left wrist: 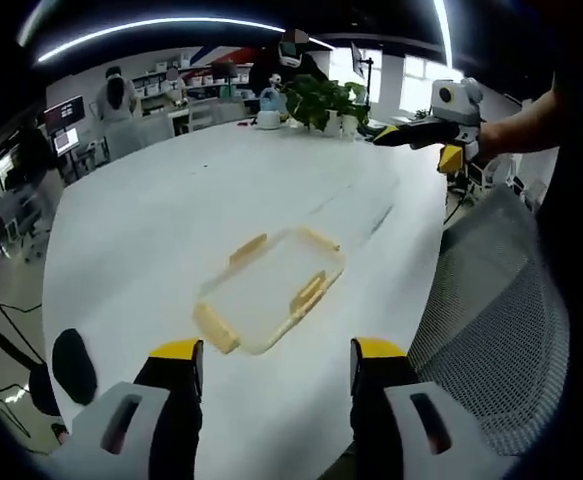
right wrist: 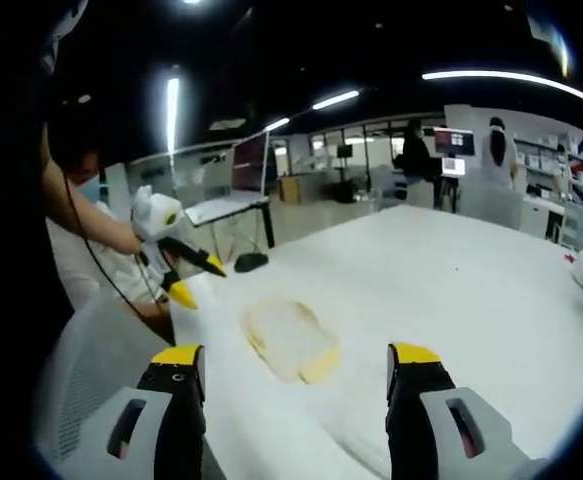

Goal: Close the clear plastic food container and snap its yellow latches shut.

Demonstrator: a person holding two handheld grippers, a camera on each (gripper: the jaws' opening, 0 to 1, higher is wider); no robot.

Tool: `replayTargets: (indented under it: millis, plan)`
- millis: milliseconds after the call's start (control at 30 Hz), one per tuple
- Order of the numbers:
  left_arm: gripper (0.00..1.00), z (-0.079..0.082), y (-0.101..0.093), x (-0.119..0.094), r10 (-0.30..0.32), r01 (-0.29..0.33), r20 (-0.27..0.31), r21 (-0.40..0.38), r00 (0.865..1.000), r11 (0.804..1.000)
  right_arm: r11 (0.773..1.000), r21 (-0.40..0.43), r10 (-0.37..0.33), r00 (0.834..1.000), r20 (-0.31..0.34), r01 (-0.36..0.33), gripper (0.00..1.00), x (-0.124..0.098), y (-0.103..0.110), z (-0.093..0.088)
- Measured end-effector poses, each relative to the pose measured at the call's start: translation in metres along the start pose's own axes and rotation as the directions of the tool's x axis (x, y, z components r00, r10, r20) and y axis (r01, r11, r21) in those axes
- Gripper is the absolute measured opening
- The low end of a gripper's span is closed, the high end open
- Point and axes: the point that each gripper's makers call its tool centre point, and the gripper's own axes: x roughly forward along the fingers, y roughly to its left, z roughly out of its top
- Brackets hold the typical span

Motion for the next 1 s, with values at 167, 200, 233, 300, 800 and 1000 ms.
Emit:
replayTargets:
  millis: [167,200,233,300,800,1000]
  plan:
    - [0.59,-0.002,0.005,0.000,-0.012,0.012,-0.007,0.010,1.000,1.000,1.000,-0.003,0.002,1.000,-0.011,-0.002,0.72,0.004,0.001,0.000]
    - [0.59,-0.002,0.006,0.000,-0.014,0.014,-0.008,0.013,1.000,1.000,1.000,-0.001,0.000,1.000,-0.009,0.000,0.72,0.005,0.000,0.001]
    - [0.59,-0.002,0.006,0.000,-0.016,0.016,-0.010,0.016,1.000,1.000,1.000,0.000,-0.004,1.000,-0.007,0.004,0.73,0.006,-0.001,0.001]
    - [0.59,-0.003,0.008,0.001,-0.021,0.021,-0.016,0.024,1.000,0.999,1.000,-0.003,-0.007,1.000,-0.009,0.007,0.73,0.008,-0.002,0.001]
    - [0.59,-0.009,0.017,0.011,-0.067,0.071,-0.058,0.071,0.996,0.995,0.999,-0.048,0.006,0.999,-0.053,-0.008,0.75,0.022,0.000,-0.005]
    - [0.59,-0.012,0.027,0.015,-0.074,0.080,-0.072,0.078,0.995,0.994,0.999,-0.050,0.009,0.997,-0.070,-0.013,0.74,0.027,-0.001,-0.007]
